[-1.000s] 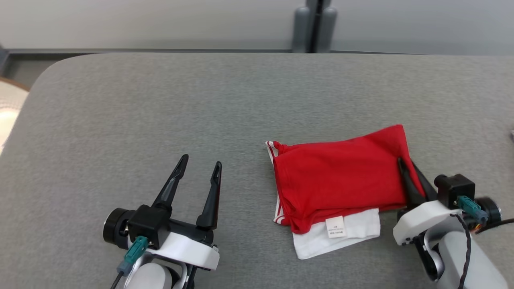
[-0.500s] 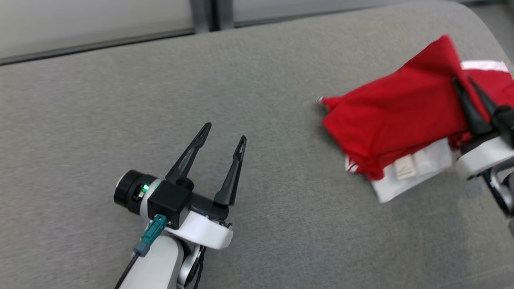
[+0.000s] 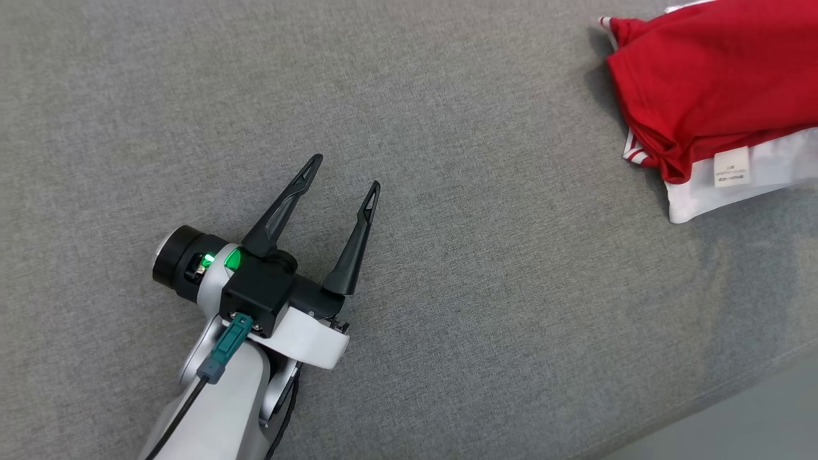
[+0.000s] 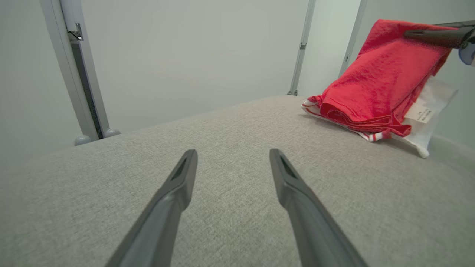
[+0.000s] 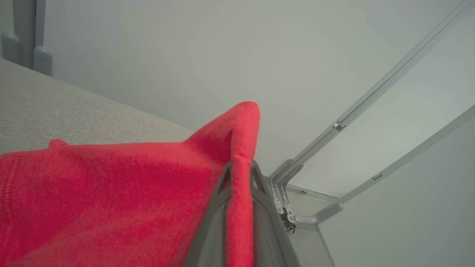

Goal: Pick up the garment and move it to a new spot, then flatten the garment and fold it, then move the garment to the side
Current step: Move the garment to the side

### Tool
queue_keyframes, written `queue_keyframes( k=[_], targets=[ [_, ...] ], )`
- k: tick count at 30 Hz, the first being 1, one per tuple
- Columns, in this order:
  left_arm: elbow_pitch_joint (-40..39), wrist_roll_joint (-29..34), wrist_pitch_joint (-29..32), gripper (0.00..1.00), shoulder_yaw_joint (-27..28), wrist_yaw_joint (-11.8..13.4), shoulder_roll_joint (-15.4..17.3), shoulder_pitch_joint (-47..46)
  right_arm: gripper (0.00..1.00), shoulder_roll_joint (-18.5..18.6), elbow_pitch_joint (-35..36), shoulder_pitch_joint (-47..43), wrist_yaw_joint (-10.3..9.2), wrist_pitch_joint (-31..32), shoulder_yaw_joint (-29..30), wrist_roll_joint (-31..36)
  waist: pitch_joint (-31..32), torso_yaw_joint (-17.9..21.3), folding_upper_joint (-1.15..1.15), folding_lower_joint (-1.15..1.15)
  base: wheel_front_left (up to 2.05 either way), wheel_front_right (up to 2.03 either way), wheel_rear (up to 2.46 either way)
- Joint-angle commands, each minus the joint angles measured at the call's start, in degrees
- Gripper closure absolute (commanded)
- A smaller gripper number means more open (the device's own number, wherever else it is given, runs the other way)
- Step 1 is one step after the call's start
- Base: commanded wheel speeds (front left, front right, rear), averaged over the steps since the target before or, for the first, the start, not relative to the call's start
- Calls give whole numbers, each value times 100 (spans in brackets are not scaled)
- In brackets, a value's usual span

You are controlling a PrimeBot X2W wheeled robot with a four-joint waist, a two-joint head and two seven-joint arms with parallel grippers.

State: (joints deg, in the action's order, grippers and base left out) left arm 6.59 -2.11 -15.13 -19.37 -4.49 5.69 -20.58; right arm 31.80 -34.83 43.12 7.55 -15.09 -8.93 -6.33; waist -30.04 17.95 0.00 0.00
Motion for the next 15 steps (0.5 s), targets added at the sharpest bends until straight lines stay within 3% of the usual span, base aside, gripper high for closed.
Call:
queue_keyframes(
  k=[1,7,8,9,15],
  targets=[
    [-16,23,3,0,7,-22,43,-104,100,32,-120,100,-13,-6,69,68,-168,48,0,0,0,0,0],
    [-32,33,6,0,-47,-45,44,-154,100,99,-698,255,-13,-4,346,152,-282,-76,0,0,0,0,0],
    [-40,31,9,0,-47,-40,40,-169,55,77,-867,280,-13,-6,425,148,-299,-111,0,0,0,0,0],
    [-44,25,9,0,-46,-38,35,-191,0,49,-961,344,-13,-6,478,151,-316,-150,0,0,0,0,0],
    [-8,-106,8,0,-1,11,-50,-190,0,-69,-952,297,-13,-5,778,406,-193,-405,0,0,0,0,0]
  ],
)
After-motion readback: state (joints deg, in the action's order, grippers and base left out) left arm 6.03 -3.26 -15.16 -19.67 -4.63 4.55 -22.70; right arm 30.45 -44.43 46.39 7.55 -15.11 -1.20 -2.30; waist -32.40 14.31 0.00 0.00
